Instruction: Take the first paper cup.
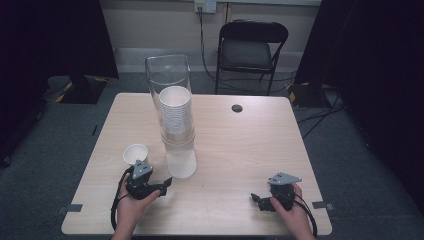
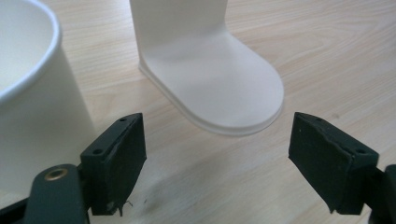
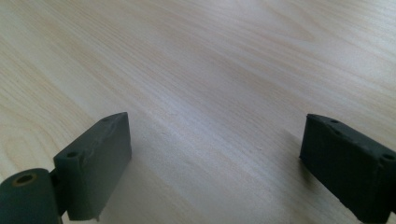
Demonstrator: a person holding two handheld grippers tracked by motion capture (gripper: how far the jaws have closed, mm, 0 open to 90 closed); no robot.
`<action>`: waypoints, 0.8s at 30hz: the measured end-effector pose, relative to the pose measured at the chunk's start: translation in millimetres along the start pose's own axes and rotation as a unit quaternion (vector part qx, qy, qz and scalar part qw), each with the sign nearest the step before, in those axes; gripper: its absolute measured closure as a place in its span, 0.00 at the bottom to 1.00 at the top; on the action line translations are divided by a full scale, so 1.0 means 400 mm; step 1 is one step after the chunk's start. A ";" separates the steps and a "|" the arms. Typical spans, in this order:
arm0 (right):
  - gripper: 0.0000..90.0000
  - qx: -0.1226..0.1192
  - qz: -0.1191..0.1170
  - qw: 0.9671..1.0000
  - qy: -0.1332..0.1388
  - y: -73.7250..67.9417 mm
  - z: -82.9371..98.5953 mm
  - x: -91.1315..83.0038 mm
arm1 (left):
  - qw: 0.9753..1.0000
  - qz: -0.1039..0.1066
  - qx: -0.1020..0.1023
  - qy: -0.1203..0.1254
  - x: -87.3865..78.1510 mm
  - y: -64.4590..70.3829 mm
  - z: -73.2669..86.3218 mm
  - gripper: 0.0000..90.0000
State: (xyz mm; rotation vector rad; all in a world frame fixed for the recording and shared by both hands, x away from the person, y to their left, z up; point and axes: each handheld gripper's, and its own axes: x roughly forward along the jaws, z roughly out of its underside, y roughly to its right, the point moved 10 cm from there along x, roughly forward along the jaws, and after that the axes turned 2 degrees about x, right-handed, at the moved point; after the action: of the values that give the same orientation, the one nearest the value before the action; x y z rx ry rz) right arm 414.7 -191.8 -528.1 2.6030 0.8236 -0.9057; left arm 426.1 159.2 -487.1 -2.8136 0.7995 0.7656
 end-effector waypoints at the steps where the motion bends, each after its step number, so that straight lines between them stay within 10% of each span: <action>1: 0.09 0.000 0.000 1.000 0.000 0.000 0.000 0.000 | 1.000 0.002 -0.001 0.000 0.000 0.004 -0.007 0.21; 24: 0.09 0.000 0.000 1.000 0.000 0.000 0.000 0.000 | 0.999 0.013 -0.002 0.031 0.019 0.041 -0.160 0.22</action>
State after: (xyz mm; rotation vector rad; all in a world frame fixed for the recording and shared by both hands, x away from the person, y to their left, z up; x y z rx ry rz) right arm 414.6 -191.8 -528.1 2.6030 0.8236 -0.9060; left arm 451.2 126.2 -435.1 -2.8485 0.8467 0.6863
